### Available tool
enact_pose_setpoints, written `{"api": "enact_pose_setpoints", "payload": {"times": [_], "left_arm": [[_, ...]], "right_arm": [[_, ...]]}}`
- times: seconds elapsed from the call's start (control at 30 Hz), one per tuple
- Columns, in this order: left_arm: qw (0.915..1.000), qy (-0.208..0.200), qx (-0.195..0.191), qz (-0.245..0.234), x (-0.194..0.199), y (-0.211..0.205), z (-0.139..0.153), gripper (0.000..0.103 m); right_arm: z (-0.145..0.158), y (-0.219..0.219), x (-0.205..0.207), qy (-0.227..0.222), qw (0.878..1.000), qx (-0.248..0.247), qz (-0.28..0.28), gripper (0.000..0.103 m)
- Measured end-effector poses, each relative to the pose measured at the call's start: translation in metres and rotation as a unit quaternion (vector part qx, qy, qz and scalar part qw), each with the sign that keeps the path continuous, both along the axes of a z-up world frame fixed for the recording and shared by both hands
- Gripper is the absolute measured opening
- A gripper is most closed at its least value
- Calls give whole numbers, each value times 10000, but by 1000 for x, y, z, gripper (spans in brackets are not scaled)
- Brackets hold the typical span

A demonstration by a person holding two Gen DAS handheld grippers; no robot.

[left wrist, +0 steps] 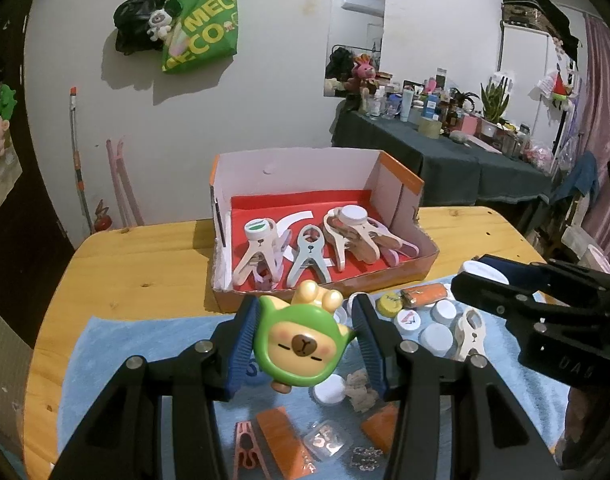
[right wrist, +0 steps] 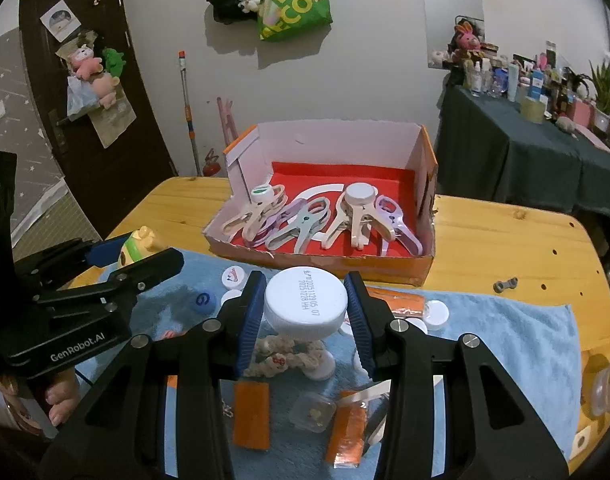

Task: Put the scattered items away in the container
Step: 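Carry green owl toy and white cap over the cardboard box with both grippers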

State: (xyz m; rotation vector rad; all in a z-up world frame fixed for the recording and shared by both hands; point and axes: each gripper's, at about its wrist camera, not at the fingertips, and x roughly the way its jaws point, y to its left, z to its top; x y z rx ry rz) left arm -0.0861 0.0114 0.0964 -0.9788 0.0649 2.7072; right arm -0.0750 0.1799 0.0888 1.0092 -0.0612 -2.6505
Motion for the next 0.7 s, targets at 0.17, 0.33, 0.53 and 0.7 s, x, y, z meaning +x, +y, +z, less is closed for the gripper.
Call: {"api": "enact_pose_setpoints", "payload": {"times": [0.17, 0.33, 0.53, 0.7], "left_arm": [[10000, -11, -2, -5, -3, 3, 0, 50], [10000, -20, -3, -2, -5, 4, 0, 50], [10000, -61, 4, 18, -15, 6, -1, 50], [9998, -175, 58, -46, -34, 8, -2, 50]], "right_arm": [[1, -1, 0, 17, 10000, 7, -5, 39], [0, 1, -5, -2, 10000, 30, -15, 39], [1, 4, -17, -33, 10000, 54, -29, 39], [1, 6, -27, -49, 10000, 63, -26, 39]]}}
